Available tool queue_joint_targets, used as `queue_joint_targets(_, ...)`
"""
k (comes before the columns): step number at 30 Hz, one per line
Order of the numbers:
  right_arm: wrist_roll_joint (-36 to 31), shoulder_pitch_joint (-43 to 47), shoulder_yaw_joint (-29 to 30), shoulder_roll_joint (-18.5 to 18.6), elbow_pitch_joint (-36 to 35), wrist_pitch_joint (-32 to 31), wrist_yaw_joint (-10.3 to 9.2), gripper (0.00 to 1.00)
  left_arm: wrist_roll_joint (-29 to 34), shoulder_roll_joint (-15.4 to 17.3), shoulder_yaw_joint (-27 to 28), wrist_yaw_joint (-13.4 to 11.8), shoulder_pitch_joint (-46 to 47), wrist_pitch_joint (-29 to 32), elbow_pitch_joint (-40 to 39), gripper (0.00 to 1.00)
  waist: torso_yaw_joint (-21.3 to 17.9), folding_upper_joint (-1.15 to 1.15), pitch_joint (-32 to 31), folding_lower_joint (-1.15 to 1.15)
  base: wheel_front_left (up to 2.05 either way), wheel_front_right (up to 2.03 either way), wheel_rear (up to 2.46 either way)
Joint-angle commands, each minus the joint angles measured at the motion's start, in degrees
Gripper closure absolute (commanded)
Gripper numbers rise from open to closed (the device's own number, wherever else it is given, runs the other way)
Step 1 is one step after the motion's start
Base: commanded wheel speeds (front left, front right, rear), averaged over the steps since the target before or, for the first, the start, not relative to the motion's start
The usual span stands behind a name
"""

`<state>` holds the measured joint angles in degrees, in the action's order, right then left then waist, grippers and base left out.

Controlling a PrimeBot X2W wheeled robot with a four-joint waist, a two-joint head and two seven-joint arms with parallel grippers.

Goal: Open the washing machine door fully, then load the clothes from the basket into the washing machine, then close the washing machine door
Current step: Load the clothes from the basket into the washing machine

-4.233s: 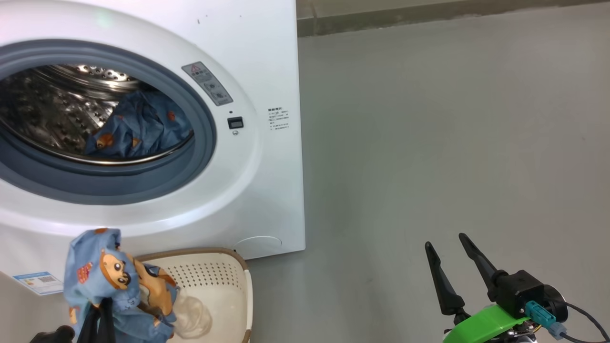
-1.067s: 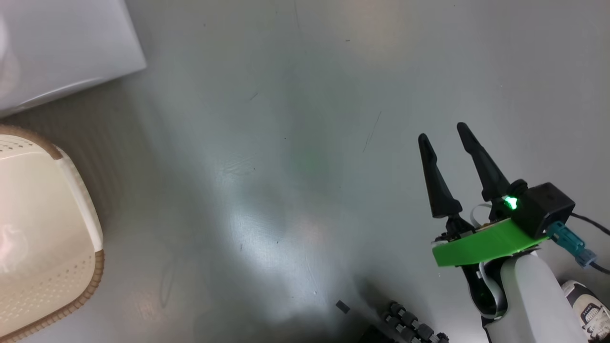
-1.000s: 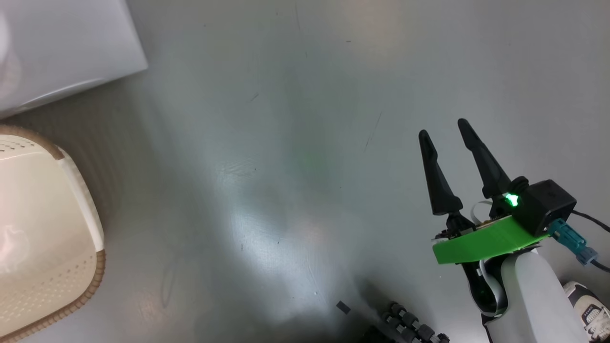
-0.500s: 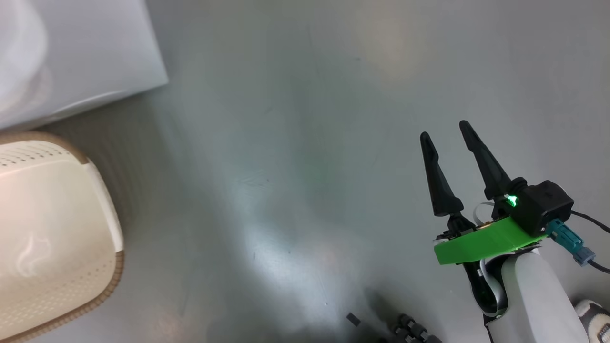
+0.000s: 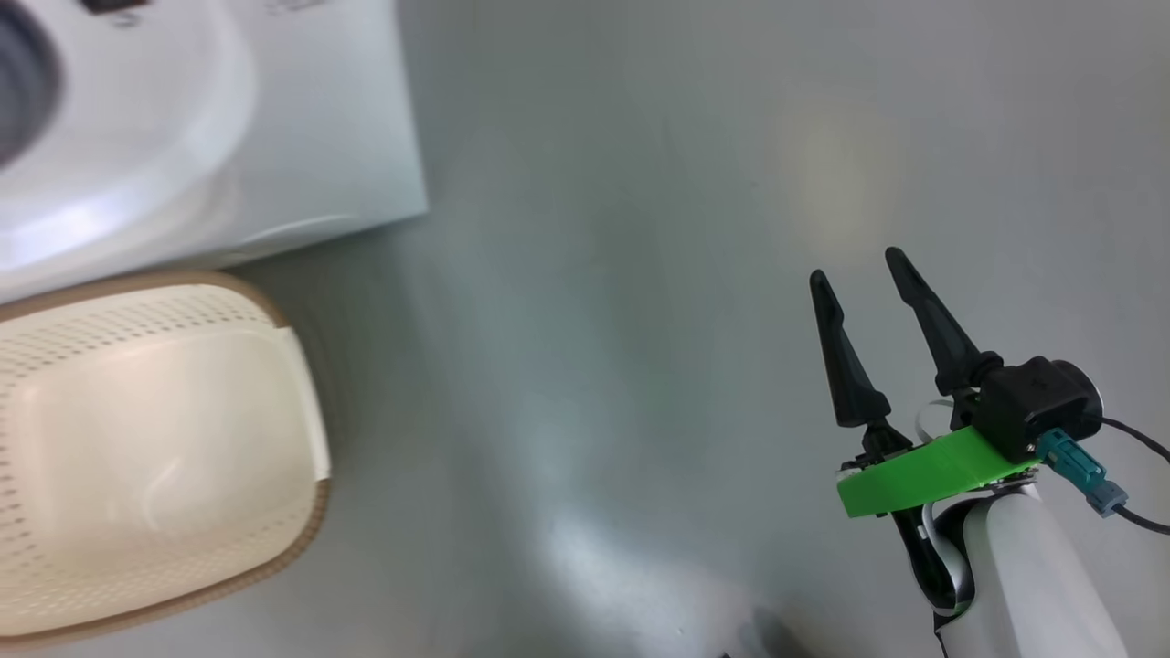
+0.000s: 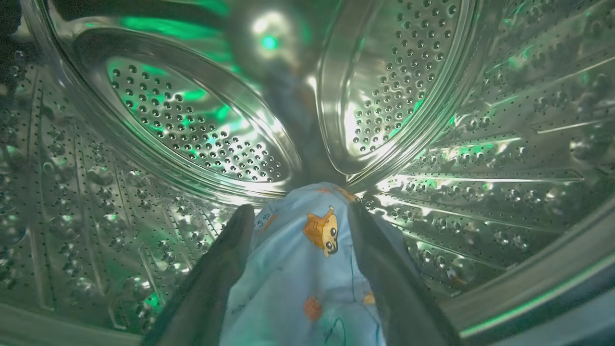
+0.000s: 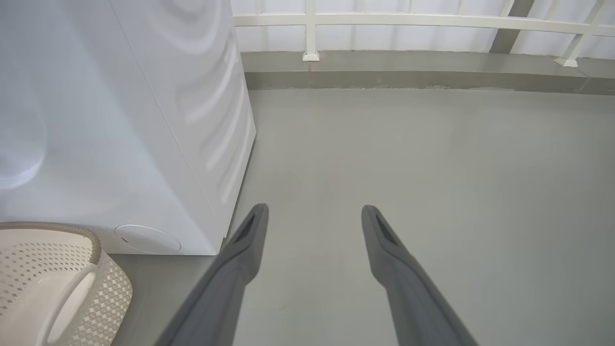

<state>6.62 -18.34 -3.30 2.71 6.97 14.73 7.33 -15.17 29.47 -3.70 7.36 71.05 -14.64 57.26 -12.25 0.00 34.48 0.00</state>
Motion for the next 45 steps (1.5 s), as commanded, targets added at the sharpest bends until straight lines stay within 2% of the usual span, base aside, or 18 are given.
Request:
queue_joint_targets(1, -0.8, 2.0, -1.1, 0.2, -1.0, 0.3, 0.16, 0.0, -0.4, 3.0, 0.5, 0.1, -1.6, -0.4, -1.8, 0.0, 3.0, 0.0, -3.0, 0.0, 0.0, 0.0, 0.0)
queue_joint_targets(13, -2.0, 4.4, -0.7, 0.2, 0.1, 0.3, 0.16, 0.0, -3.1, 0.2, 1.2, 0.1, -18.8, -0.4, -12.5, 0.0, 6.5, 0.0, -8.3, 0.0, 0.0, 0.0, 0.0)
queue_joint_targets(24, -2.5, 5.8, -0.2, 0.2, 0.4, 0.3, 0.16, 0.0, -2.6, -3.7, 2.4, -3.2, -36.5, -0.4, -26.8, 0.0, 7.7, 0.0, -10.7, 0.0, 0.0, 0.0, 0.0)
queue_joint_targets(36, -2.1, 6.4, -0.7, 0.2, 0.7, 0.3, 0.16, 0.0, -3.4, -5.6, 2.5, -6.7, -47.6, 1.0, -37.1, 0.0, 7.3, 0.0, -11.8, 0.0, 0.0, 0.0, 0.0)
queue_joint_targets(45, -2.2, 6.7, -0.7, 0.2, 0.6, 0.3, 0.16, 0.0, -4.4, -6.2, 2.9, -8.4, -51.5, 2.5, -42.0, 0.0, 7.0, 0.0, -12.3, 0.0, 0.0, 0.0, 0.0)
